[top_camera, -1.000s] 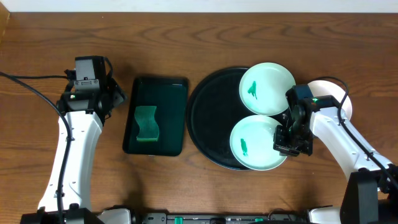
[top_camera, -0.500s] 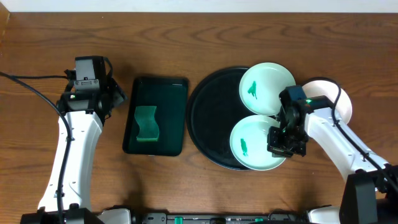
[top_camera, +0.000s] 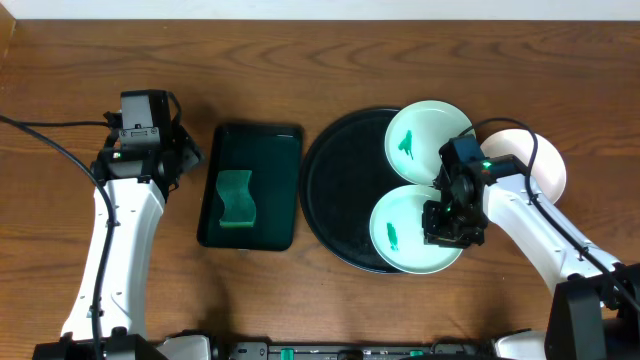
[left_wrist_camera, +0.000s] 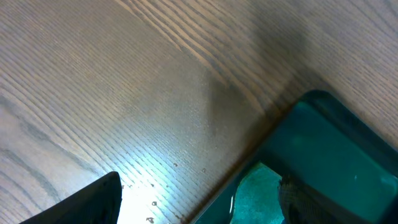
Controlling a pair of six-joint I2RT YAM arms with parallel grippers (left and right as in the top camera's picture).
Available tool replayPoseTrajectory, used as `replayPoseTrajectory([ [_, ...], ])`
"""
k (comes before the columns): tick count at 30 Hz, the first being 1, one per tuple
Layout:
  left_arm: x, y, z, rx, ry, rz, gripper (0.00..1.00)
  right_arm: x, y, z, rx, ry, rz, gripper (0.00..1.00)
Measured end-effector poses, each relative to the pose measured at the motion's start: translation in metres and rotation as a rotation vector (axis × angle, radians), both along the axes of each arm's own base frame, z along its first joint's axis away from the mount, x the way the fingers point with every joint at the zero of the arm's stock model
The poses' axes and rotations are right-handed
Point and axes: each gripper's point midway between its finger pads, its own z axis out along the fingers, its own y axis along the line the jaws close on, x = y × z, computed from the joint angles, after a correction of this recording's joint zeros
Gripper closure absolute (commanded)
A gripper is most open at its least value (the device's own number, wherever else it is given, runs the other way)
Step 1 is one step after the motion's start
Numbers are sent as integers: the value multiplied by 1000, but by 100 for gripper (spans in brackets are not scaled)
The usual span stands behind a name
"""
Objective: Clean dirty plates on tray and stack at the side
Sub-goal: 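Drag the lower plate left across the black tray with right gripper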
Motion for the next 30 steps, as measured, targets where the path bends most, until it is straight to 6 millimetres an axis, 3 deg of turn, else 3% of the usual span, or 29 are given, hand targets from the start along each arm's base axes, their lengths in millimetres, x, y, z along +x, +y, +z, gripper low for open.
replayPoseTrajectory([
  [5, 0, 0, 0, 0, 0, 0, 19, 1, -15, 2, -24, 11, -31, 60],
  [12, 0, 0, 0, 0, 0, 0, 19, 15, -43, 33, -85, 11, -105, 62],
  [15, 0, 0, 0, 0, 0, 0, 19, 17, -49, 35, -114, 6, -108, 62],
  [24, 0, 0, 0, 0, 0, 0, 20, 6, -54, 9, -139, 17, -113, 68],
  [30, 0, 0, 0, 0, 0, 0, 20, 6, -55, -4, -142, 4, -127, 83],
])
